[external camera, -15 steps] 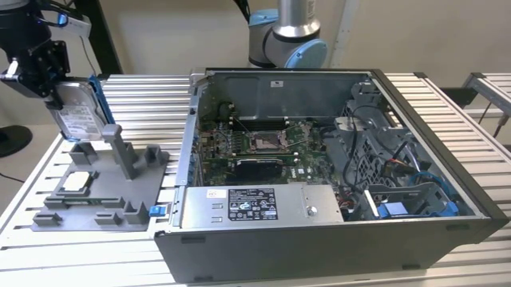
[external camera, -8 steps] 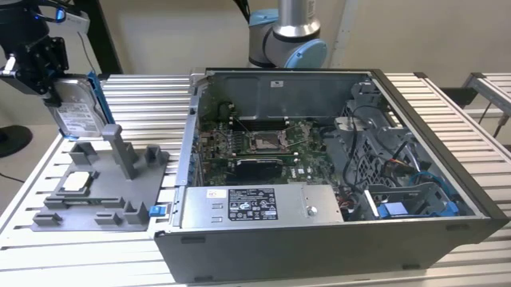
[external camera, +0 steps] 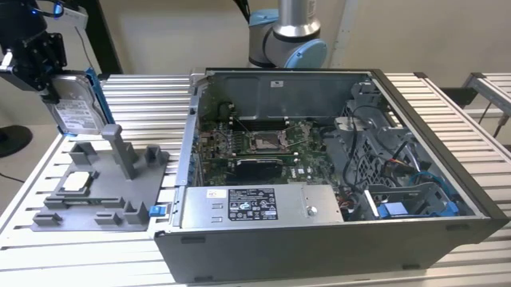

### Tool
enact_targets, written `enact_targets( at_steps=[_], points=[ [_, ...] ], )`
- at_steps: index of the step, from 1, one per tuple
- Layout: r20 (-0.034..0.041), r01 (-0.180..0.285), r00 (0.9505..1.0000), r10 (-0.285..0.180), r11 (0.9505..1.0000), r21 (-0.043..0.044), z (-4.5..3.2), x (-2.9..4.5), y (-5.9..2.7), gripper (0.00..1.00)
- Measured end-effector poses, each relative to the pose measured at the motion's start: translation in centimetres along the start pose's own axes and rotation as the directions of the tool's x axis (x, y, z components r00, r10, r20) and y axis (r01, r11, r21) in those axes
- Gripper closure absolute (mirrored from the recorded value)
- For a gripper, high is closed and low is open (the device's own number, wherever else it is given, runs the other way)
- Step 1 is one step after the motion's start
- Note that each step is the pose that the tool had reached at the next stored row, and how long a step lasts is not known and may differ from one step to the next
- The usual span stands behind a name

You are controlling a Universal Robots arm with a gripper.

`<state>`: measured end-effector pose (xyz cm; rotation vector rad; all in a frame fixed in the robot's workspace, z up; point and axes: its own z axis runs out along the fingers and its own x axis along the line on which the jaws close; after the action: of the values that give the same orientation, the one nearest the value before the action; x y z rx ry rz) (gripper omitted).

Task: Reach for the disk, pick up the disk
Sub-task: 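Pick up the disk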

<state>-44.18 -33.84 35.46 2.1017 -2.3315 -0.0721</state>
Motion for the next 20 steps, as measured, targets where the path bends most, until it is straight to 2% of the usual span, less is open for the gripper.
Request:
enact_targets(
  at_steps=[20],
  points=[
    [0.0, 0.0, 1.0, 0.0, 1.0, 0.0, -1.62, -0.05, 0.06, 1.0]
  ],
)
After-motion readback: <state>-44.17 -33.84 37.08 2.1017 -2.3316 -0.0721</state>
